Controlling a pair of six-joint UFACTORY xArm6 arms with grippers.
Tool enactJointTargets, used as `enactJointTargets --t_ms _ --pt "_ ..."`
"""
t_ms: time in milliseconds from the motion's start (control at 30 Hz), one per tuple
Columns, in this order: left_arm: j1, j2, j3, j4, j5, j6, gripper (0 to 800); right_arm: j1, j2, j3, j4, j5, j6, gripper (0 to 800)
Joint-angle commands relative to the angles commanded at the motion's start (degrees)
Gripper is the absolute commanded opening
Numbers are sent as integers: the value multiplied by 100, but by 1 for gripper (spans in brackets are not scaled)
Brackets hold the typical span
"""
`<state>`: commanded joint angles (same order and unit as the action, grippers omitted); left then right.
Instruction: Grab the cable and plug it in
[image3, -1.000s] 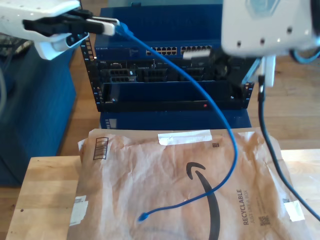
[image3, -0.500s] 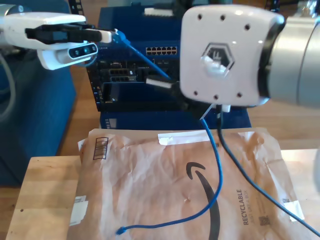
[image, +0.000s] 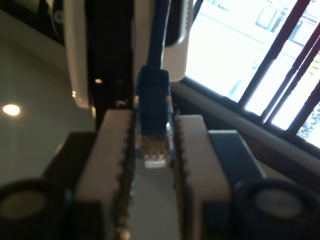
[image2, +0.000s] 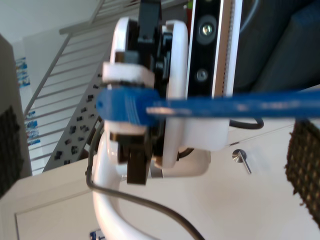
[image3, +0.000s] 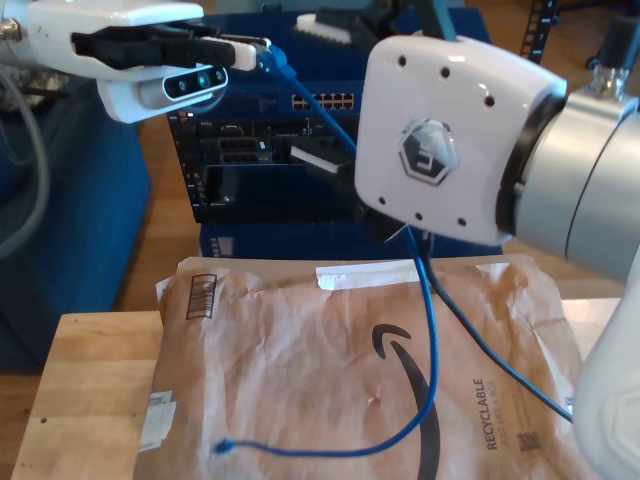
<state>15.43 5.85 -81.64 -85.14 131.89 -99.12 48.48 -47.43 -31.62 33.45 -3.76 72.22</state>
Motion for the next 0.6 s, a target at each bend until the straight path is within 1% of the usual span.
enactJointTargets --t_ms 100,267,400,500,600 --pt "0 0 0 0 0 -9 3 0 0 -9 -18 -9 0 730" --pt "0 0 9 9 0 -9 5 9 53 -9 -35 -9 9 683" --pt "0 0 18 18 0 -18 5 18 79 -18 -26 -9 35 621" --pt "-9 0 44 18 0 -18 5 18 79 -18 -26 -35 35 595" --pt "0 0 44 26 0 -18 6 18 79 -18 -26 -229 26 534"
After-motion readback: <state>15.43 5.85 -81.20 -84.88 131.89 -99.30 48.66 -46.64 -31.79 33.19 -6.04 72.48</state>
